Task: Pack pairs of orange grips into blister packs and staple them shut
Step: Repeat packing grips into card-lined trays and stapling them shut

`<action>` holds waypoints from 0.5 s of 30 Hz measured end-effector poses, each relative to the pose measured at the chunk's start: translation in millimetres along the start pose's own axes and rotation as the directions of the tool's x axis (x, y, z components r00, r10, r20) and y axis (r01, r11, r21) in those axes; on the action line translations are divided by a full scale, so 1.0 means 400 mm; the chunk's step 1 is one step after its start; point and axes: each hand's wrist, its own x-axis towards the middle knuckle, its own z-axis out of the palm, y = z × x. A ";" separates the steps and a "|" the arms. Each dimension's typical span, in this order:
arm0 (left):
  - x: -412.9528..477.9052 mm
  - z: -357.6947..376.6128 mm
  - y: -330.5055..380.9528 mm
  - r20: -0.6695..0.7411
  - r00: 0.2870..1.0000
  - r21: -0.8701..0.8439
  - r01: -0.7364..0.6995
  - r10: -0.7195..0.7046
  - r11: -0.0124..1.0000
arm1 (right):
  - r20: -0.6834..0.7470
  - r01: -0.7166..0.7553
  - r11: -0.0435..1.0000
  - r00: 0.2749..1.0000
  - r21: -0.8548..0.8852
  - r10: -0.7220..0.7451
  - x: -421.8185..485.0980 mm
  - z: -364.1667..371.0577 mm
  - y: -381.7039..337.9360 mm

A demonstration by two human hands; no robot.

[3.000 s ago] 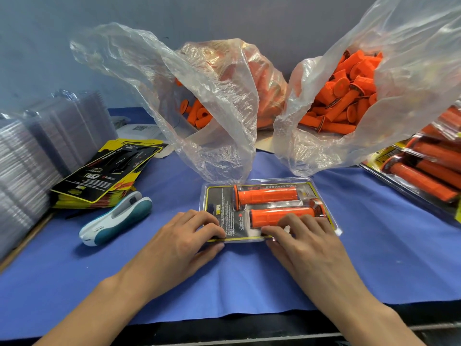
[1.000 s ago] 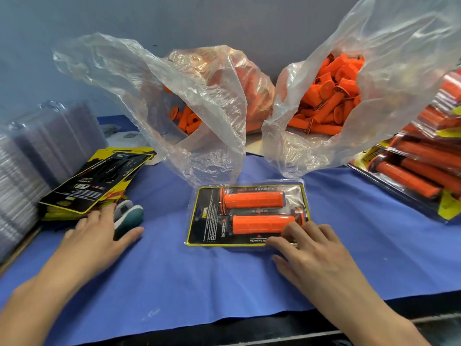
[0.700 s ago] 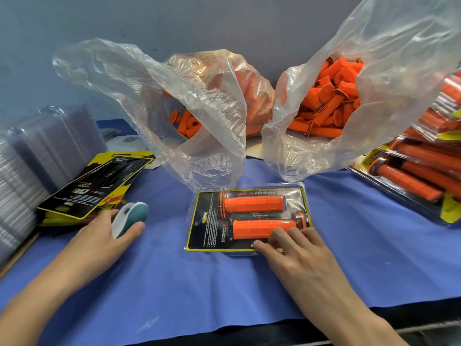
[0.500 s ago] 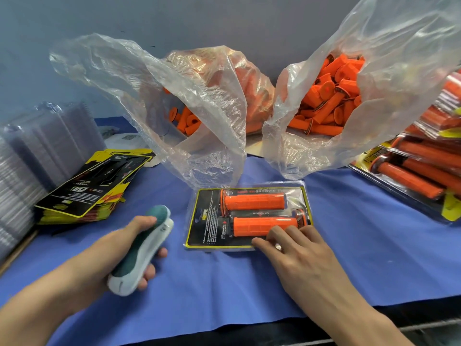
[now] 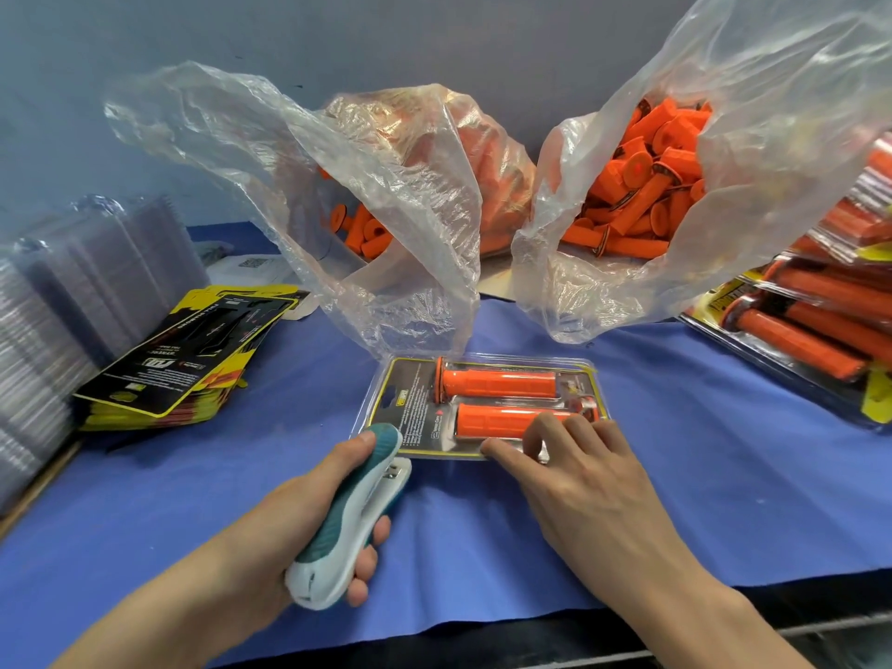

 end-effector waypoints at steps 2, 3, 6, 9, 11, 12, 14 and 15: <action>0.006 -0.015 -0.028 0.071 0.997 -0.052 -0.012 0.016 0.999 | 0.000 0.016 1.000 1.000 0.005 -0.016 -0.003 0.001 -0.003; 0.013 -0.020 -0.038 0.104 0.994 -0.041 -0.019 0.023 0.999 | 0.000 0.021 1.000 1.000 0.004 -0.021 -0.004 0.001 -0.003; 0.037 -0.007 -0.030 0.063 0.998 -0.076 -0.023 0.028 0.997 | -0.008 0.022 1.000 1.000 -0.002 -0.022 -0.005 0.000 -0.005; 0.035 0.008 -0.025 0.033 0.996 -0.115 -0.077 0.081 0.990 | -0.017 0.025 1.000 1.000 -0.007 -0.026 -0.005 -0.001 -0.009; 0.037 0.014 -0.025 0.018 0.994 -0.122 -0.107 0.110 0.987 | -0.017 0.026 1.000 1.000 -0.005 -0.026 -0.005 -0.004 -0.011; 0.037 0.018 -0.024 0.020 0.994 -0.123 -0.109 0.112 0.986 | -0.016 0.024 1.000 1.000 -0.004 -0.024 -0.005 -0.006 -0.013; 0.034 0.024 -0.024 0.033 0.993 -0.127 -0.109 0.114 0.986 | -0.012 0.020 1.000 1.000 -0.001 -0.020 -0.004 -0.009 -0.014; 0.032 0.028 -0.024 0.032 0.993 -0.136 -0.108 0.113 0.985 | -0.012 0.020 1.000 1.000 0.000 -0.020 -0.004 -0.009 -0.014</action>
